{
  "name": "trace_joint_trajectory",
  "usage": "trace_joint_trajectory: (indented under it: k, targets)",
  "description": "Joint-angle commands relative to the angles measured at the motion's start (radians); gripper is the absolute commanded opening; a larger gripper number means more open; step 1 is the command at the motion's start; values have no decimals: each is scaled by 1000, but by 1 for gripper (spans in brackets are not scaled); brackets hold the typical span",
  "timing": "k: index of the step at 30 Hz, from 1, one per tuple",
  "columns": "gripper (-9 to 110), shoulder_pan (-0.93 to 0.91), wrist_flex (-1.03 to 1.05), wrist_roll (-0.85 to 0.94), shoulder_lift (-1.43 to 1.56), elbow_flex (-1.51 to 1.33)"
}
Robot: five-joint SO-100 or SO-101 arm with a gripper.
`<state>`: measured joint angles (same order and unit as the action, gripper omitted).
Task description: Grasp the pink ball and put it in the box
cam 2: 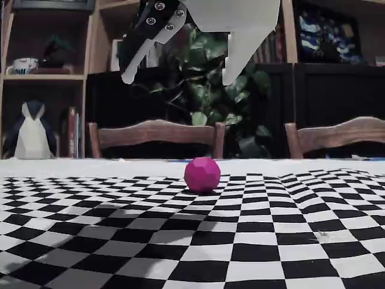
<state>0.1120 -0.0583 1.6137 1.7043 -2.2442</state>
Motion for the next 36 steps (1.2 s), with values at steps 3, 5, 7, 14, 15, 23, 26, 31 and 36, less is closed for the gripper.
trace_joint_trajectory:
  k: [3, 5, 7, 14, 15, 23, 26, 31, 36]
  targets:
    - [34, -11, -11, 5, -44, 91]
    - [34, -12, -11, 5, -66, 110]
    - [34, -14, -11, 3, -84, 126]
    - [34, -14, -11, 0, -152, 186]
    - [34, -14, -11, 0, -161, 195]
    - [34, -12, -9, 0, -239, 268]
    - [34, -11, -9, 0, -268, 296]
    - [34, -9, -8, -2, -318, 344]
    - [34, -12, -5, 2, -367, 391]
